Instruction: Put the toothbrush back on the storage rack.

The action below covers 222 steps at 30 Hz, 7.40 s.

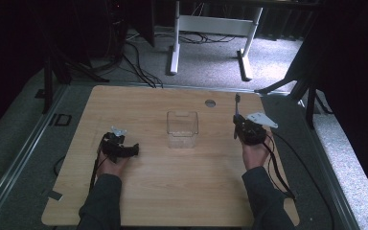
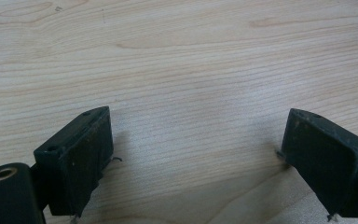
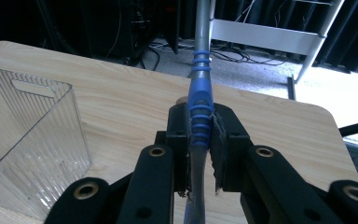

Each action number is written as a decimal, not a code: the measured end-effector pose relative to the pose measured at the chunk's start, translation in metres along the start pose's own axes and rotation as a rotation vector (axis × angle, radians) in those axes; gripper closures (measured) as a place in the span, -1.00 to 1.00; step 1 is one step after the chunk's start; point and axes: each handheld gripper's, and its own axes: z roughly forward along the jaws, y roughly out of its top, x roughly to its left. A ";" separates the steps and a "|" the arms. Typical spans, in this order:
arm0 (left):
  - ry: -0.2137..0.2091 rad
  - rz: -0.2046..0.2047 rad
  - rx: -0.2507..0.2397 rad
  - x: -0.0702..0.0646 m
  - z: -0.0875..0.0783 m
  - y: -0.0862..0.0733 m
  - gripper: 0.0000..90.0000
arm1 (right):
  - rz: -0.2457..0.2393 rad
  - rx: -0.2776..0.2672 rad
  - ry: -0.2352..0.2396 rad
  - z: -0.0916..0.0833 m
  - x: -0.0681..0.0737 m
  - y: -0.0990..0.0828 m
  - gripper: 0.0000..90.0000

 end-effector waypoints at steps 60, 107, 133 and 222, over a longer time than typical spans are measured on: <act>-0.001 0.001 0.000 0.000 0.000 0.000 -0.80 | 0.058 -0.055 0.150 0.012 0.011 0.021 0.74; -0.002 0.002 0.001 0.000 0.000 0.000 -0.80 | 0.080 -0.102 0.205 0.017 0.028 0.044 0.74; -0.002 0.003 0.002 0.000 0.000 0.000 -0.80 | 0.111 -0.105 0.229 0.023 0.032 0.045 0.74; -0.002 0.004 0.002 0.000 0.000 0.000 -0.80 | 0.135 -0.114 0.382 0.024 0.063 0.043 0.74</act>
